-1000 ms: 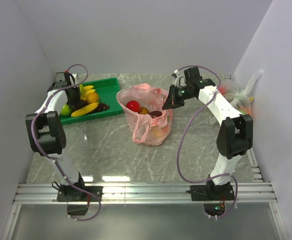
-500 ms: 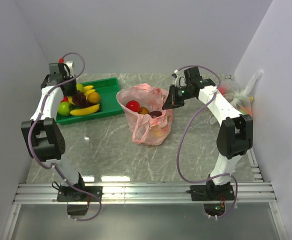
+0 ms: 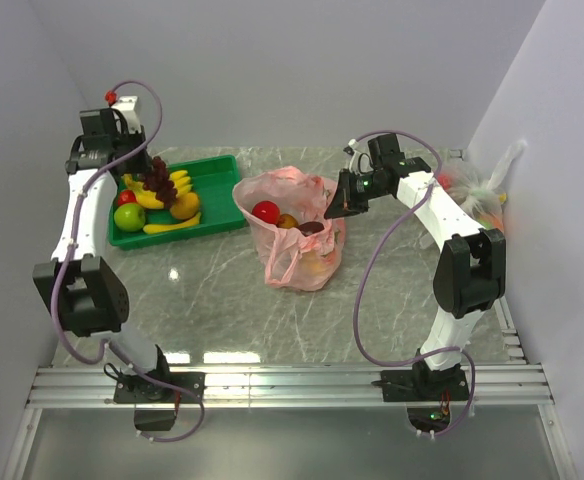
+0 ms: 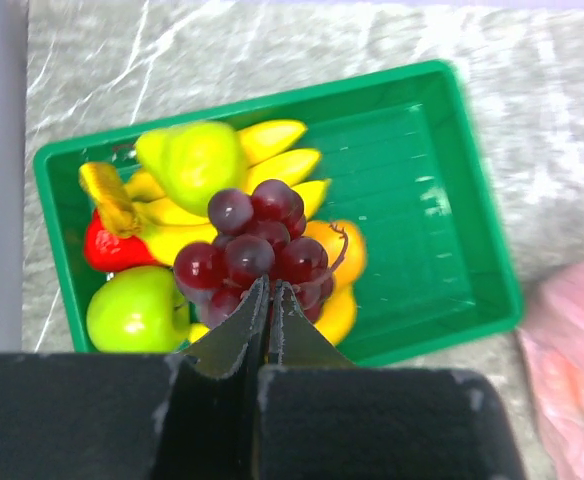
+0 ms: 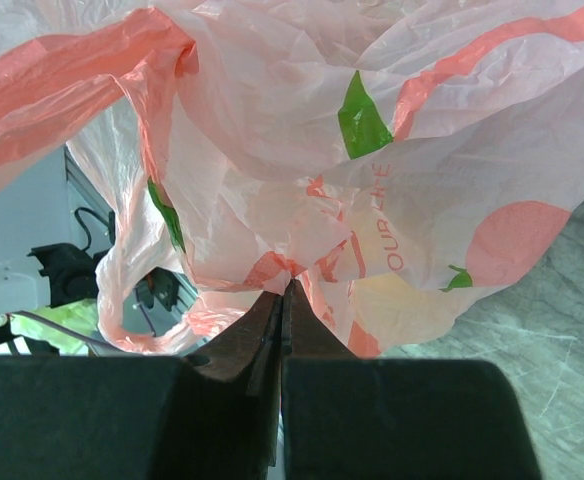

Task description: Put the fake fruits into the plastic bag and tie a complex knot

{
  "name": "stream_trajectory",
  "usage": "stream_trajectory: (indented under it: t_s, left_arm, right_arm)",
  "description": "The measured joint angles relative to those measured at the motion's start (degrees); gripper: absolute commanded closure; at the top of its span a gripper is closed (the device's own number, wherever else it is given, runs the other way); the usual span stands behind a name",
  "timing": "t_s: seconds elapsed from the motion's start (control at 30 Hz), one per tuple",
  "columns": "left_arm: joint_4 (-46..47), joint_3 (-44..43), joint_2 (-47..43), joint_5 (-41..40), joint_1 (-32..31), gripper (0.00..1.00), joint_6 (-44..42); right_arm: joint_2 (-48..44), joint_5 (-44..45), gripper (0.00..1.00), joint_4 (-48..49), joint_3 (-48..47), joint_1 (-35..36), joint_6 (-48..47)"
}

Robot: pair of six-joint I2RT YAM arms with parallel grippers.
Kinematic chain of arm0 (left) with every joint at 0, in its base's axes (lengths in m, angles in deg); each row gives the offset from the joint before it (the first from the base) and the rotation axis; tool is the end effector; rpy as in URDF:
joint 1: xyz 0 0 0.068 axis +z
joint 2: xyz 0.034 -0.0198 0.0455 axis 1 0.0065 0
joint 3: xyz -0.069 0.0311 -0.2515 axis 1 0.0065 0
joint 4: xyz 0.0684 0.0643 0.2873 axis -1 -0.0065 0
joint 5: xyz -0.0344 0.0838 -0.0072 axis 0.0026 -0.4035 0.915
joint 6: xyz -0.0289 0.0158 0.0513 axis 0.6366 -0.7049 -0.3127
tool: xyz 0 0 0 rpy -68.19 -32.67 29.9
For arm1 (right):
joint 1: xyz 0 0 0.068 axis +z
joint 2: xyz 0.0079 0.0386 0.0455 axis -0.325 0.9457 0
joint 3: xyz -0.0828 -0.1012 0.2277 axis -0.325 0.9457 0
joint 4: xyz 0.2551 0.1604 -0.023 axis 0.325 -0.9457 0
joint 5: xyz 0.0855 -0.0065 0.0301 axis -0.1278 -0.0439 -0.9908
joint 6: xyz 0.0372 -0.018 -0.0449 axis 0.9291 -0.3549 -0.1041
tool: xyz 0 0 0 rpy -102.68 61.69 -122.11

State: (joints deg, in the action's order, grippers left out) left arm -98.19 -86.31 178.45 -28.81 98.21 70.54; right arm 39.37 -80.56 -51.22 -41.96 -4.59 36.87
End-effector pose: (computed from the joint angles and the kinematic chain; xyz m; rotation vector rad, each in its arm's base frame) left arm 0.4290 0.0565 0.3522 -0.0500 2.1567 -0.1059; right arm 0.4116 0.1363 0.2600 -0.2914 2.5335 1.1054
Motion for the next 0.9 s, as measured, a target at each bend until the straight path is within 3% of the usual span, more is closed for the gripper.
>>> stream_trajectory:
  t_s: [0.17, 0.43, 0.7, 0.9]
  left_arm:
    - [-2.03, -0.5, -6.6, 5.51, -0.59, 1.0, 0.0]
    - [-4.15, -4.81, -19.37, 22.49, -2.45, 0.99, 0.0]
    - [-1.49, -2.89, -26.51, 35.06, -13.86, 1.0, 3.13]
    - [3.37, -0.04, -24.04, 35.5, -23.96, 1.0, 4.68]
  right_arm:
    - [0.0, 0.0, 1.0, 0.63, 0.02, 0.0, 0.83]
    - [0.0, -0.02, 1.0, 1.7, 0.02, 0.0, 1.97]
    - [0.0, -0.37, 1.0, 2.1, 0.02, 0.0, 2.91]
    - [0.0, -1.7, 1.0, 2.4, 0.02, 0.0, 3.28]
